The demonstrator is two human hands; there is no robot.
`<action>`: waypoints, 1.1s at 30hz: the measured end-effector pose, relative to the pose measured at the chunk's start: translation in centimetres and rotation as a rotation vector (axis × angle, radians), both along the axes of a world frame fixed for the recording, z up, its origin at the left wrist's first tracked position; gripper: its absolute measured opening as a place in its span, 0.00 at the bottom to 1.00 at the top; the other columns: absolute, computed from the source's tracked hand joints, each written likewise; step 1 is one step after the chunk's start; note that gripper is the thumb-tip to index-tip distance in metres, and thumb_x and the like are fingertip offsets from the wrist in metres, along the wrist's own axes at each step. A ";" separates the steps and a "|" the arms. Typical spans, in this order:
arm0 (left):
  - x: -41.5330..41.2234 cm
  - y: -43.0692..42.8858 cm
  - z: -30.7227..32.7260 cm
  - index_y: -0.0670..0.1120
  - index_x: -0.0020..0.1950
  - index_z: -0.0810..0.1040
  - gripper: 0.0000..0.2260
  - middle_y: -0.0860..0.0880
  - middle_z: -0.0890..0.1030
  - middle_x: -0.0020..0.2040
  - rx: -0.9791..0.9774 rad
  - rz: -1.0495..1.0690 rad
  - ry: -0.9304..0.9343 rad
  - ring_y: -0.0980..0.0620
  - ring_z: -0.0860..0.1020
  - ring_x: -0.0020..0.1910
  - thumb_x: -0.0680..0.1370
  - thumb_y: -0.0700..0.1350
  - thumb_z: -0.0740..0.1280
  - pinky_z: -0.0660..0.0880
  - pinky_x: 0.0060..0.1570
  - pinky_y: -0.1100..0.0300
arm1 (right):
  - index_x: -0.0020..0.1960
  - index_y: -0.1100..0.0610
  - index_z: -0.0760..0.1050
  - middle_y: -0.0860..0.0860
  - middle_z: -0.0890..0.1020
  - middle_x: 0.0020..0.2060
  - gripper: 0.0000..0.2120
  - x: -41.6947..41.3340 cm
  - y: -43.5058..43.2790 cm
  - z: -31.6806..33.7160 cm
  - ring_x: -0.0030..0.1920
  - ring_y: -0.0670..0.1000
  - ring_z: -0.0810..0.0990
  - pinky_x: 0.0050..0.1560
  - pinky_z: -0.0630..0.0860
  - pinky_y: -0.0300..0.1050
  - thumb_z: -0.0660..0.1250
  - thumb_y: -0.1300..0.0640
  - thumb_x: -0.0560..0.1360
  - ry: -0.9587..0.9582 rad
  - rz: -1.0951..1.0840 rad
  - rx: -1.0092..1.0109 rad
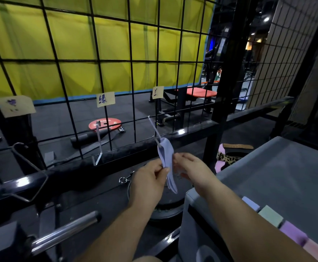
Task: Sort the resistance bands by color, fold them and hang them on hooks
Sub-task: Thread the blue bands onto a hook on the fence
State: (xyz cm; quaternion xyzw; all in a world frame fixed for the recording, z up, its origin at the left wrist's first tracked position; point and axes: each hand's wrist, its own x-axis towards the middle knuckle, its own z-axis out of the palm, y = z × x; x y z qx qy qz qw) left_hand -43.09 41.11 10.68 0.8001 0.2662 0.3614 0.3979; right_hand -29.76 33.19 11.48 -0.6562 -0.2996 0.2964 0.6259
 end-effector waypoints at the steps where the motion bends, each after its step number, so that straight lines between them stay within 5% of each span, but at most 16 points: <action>1: -0.1 0.0 0.2 0.50 0.46 0.81 0.01 0.55 0.83 0.40 0.023 0.000 0.000 0.54 0.81 0.41 0.77 0.45 0.70 0.78 0.45 0.50 | 0.49 0.57 0.78 0.51 0.82 0.41 0.12 -0.1 0.2 0.3 0.42 0.50 0.80 0.44 0.72 0.40 0.64 0.49 0.80 -0.001 -0.001 0.014; 4: -0.6 0.2 1.2 0.53 0.45 0.79 0.04 0.55 0.81 0.43 0.069 0.025 -0.008 0.59 0.78 0.42 0.77 0.51 0.68 0.77 0.43 0.58 | 0.45 0.56 0.75 0.53 0.79 0.40 0.13 -0.1 0.8 1.0 0.43 0.53 0.77 0.49 0.73 0.49 0.65 0.46 0.79 0.028 -0.005 0.047; 7: -1.3 0.6 2.3 0.51 0.45 0.76 0.09 0.55 0.76 0.41 0.192 0.072 0.061 0.60 0.73 0.40 0.80 0.54 0.61 0.64 0.35 0.70 | 0.42 0.55 0.75 0.49 0.80 0.36 0.16 -0.1 1.1 1.5 0.41 0.51 0.78 0.48 0.74 0.48 0.65 0.42 0.78 0.054 -0.025 0.035; 11: -1.9 1.0 3.5 0.51 0.41 0.70 0.08 0.56 0.70 0.39 0.260 0.101 0.128 0.58 0.69 0.38 0.81 0.48 0.61 0.61 0.33 0.68 | 0.49 0.56 0.74 0.50 0.78 0.38 0.15 -0.2 1.5 2.0 0.41 0.50 0.77 0.47 0.73 0.45 0.64 0.44 0.78 0.120 0.041 0.084; 15: -2.1 1.3 4.6 0.51 0.54 0.72 0.06 0.55 0.72 0.48 0.206 0.144 0.119 0.58 0.70 0.39 0.79 0.48 0.65 0.63 0.34 0.71 | 0.50 0.57 0.74 0.47 0.79 0.34 0.12 -0.5 2.0 2.2 0.37 0.46 0.77 0.43 0.72 0.43 0.64 0.48 0.79 0.139 0.071 0.114; 20: -1.5 1.4 4.9 0.50 0.72 0.70 0.22 0.52 0.71 0.64 0.272 0.087 0.026 0.56 0.72 0.44 0.78 0.43 0.67 0.66 0.47 0.70 | 0.54 0.63 0.79 0.54 0.84 0.41 0.15 -0.7 2.1 3.0 0.43 0.52 0.82 0.47 0.78 0.48 0.65 0.51 0.79 0.154 0.085 0.147; 24: -0.9 1.3 5.0 0.52 0.68 0.74 0.19 0.52 0.76 0.54 0.211 0.114 -0.012 0.60 0.71 0.40 0.77 0.43 0.69 0.65 0.42 0.77 | 0.54 0.65 0.80 0.63 0.83 0.53 0.15 -0.7 2.6 3.5 0.55 0.62 0.80 0.63 0.75 0.59 0.67 0.53 0.77 0.235 0.059 0.211; 27: -0.7 1.1 5.0 0.53 0.64 0.76 0.17 0.58 0.74 0.48 0.208 0.140 -0.048 0.59 0.73 0.43 0.77 0.42 0.69 0.69 0.48 0.68 | 0.50 0.62 0.83 0.63 0.83 0.52 0.12 -0.8 3.1 3.9 0.54 0.60 0.81 0.64 0.75 0.56 0.69 0.53 0.76 0.264 0.076 0.220; 30: -0.3 1.2 4.9 0.54 0.63 0.78 0.17 0.59 0.73 0.48 0.257 0.144 -0.061 0.50 0.76 0.53 0.76 0.40 0.70 0.73 0.53 0.57 | 0.54 0.66 0.80 0.64 0.82 0.51 0.13 -0.9 3.4 4.4 0.50 0.59 0.82 0.57 0.78 0.53 0.67 0.56 0.78 0.285 0.056 0.231; 33: 0.0 1.3 4.7 0.54 0.62 0.78 0.16 0.58 0.75 0.49 0.238 0.141 -0.094 0.49 0.79 0.51 0.76 0.39 0.70 0.76 0.52 0.54 | 0.58 0.69 0.77 0.65 0.82 0.51 0.16 -1.0 3.8 4.5 0.50 0.60 0.82 0.55 0.78 0.53 0.67 0.57 0.78 0.293 0.036 0.226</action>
